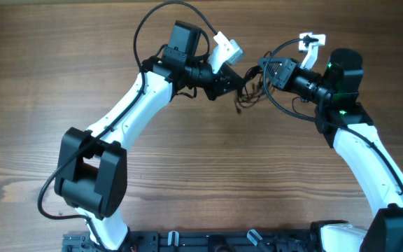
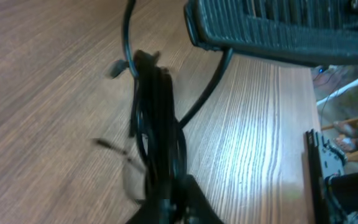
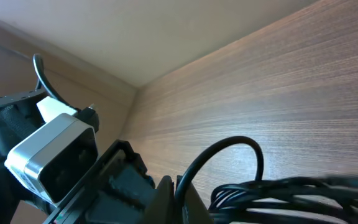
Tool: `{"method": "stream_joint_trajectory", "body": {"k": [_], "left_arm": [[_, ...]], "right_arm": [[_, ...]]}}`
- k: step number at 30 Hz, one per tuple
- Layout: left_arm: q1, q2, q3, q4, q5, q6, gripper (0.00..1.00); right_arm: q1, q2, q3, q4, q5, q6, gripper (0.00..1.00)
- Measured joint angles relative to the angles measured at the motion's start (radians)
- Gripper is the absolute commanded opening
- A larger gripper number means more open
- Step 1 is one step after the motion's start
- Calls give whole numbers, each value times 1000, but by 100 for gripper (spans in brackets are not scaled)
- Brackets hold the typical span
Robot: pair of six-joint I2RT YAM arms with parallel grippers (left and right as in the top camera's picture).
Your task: Untangle cables
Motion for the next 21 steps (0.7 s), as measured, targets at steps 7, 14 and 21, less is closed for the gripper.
{"method": "stream_joint_trajectory", "body": {"k": [7,14,21], "left_arm": [[0,0,0,-1,0,-10,4],[26,0,0,-16,0,-32,4],[48,-67,0,-16,7,-40,4]], "right_arm": [[0,0,0,-23,5,0,5],[0,0,0,-306,221,-12,4],[13,0,0,-484,459,-19,5]]}}
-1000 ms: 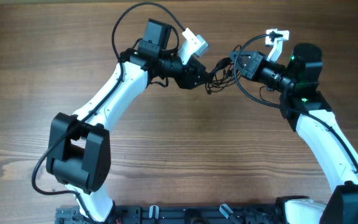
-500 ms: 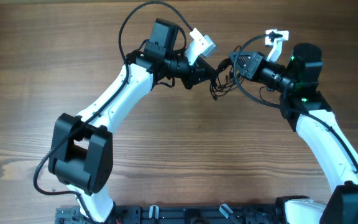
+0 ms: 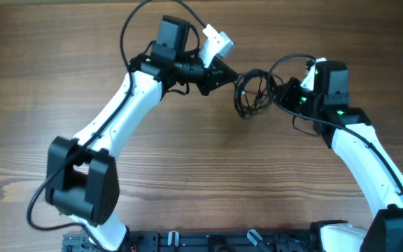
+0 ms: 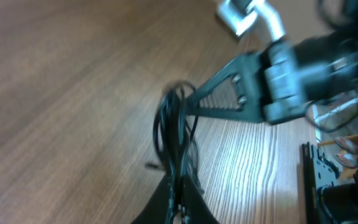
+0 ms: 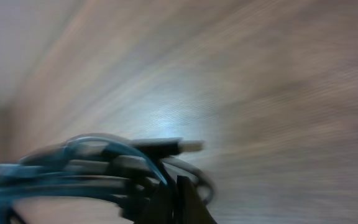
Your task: Untangle cables
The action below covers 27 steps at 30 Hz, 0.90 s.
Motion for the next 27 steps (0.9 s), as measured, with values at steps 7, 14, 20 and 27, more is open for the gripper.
{"method": "stream_joint_trajectory", "body": {"k": [7,14,20,27], "left_arm": [[19,-62,0,1,0,-14,4],[18,-62,0,-40,0,-25,15],[5,-62,0,-109,0,-15,17],[-64,-60,0,-113,0,18,16]], "right_arm": [[-13,0,0,-114,258,0,4],[-13,0,0,-19,208,-22,5],[-13,0,0,110,69,-18,4],[-13,0,-1,269,-97,11,4]]}}
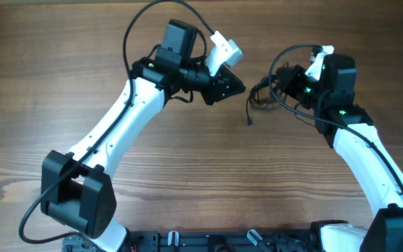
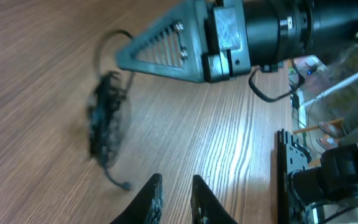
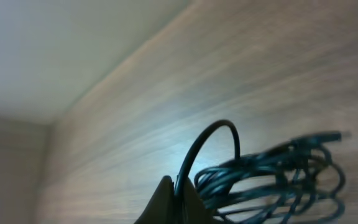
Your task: Untangle cables
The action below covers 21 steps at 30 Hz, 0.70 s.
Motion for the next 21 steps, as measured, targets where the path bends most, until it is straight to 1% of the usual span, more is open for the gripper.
{"method": "stream_joint_trajectory", "body": {"k": [3,7,12,16,21], "left_arm": [[-13,19,0,0,0,6,16],[-23,82,0,-1,0,7,15],[-23,114,0,4,0,7,14],[-23,119,0,17,-3,10,13],[-23,119,0,47,-81,11,13]], "right_arm": [[0,0,-1,76,-65,32,5],[0,1,-1,153,-144,76,5],[0,2,-1,233,-245,129,5],[0,2,-1,251,-300,161,5],[0,2,-1,257,-340,172,5]]}}
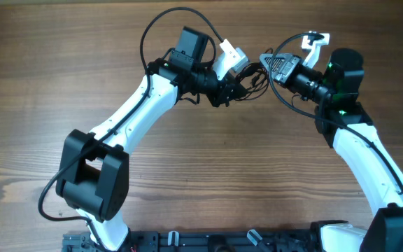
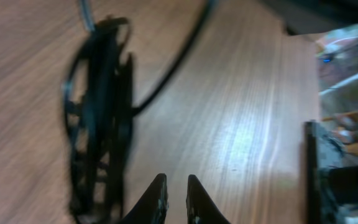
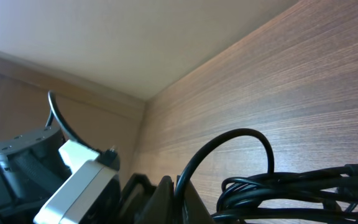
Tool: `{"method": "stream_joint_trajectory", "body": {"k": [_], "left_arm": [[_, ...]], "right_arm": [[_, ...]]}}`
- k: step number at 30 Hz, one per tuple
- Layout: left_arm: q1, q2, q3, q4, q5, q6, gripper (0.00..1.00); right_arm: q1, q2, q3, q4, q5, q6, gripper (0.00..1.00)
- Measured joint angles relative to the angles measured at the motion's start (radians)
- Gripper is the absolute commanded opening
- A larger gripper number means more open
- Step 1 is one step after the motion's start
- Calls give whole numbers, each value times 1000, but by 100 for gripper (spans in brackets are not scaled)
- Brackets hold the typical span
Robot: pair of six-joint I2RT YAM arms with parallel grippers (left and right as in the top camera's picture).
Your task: Untangle cables
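Note:
A tangled bundle of black cables (image 1: 250,77) hangs between the two grippers at the back of the wooden table. My right gripper (image 1: 263,59) is shut on one strand of it; the right wrist view shows that strand pinched at the gripper (image 3: 178,186) and the other loops (image 3: 291,186) trailing to the right. My left gripper (image 1: 238,87) sits just left of the bundle. In the left wrist view the gripper (image 2: 176,190) is open with nothing in the narrow gap, and the bundle (image 2: 98,124) is blurred to its left.
The two wrists are very close together; the left wrist's white camera (image 1: 229,54) is next to the right gripper. Each arm's own black lead arches above it. A black rail (image 1: 208,241) runs along the table's front edge.
My left gripper, still open, has come up beside the bundle from a gap away. My right gripper has moved up and left with the bundle, which now hangs between the two.
Both grippers were shut on the bundle, close together. Then both still held it, with the loops spread between them. Then my left gripper was open and off it while the bundle hung from the right. Now the open left gripper is back beside it.

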Motion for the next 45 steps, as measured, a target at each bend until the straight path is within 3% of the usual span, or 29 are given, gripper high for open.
{"method": "stream_joint_trajectory", "body": {"k": [12,22,31,36,45], "left_arm": [[0,0,0,68,-240,-51,17],[0,0,0,101,-260,-74,20],[0,1,0,73,-253,-84,26],[0,1,0,58,-174,-84,27],[-4,1,0,1,-90,-51,52]], "right_arm": [[0,0,0,-27,-7,-18,5],[0,0,0,-189,43,-101,5],[0,0,0,-190,46,-125,5],[0,0,0,-190,47,-125,5],[0,0,0,-189,50,-125,5]]}}
